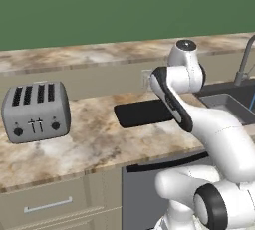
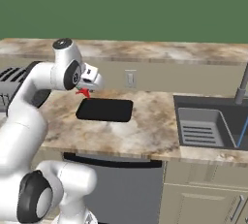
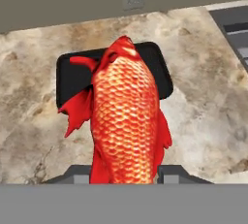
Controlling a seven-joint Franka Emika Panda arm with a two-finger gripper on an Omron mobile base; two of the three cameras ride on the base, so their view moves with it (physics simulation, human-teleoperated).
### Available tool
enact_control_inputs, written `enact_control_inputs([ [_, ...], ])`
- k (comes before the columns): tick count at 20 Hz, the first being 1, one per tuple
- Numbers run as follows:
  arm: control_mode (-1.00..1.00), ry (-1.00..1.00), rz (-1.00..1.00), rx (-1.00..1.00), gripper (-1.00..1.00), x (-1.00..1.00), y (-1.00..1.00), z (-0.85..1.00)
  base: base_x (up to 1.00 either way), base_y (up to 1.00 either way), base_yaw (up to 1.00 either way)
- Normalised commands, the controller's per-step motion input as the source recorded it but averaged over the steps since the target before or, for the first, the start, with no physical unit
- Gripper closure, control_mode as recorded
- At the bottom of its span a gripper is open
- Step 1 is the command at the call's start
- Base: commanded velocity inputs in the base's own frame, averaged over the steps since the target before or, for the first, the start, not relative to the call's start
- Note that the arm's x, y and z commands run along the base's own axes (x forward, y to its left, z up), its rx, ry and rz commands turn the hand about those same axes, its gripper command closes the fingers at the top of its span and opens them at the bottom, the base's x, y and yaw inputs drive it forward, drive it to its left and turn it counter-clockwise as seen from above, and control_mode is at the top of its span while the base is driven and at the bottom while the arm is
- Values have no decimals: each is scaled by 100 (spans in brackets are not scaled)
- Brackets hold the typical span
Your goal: Take the fish out of the fridge, briefly rinse it in the sink, and place it on the tray next to the sink.
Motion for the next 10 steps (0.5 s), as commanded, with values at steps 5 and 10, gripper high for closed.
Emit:
enact_control_inputs([
  [5,-100,0,-6,20,100,71,5,-25,0,0,0],
  [10,-100,1,-18,4,100,87,33,-43,0,0,0],
])
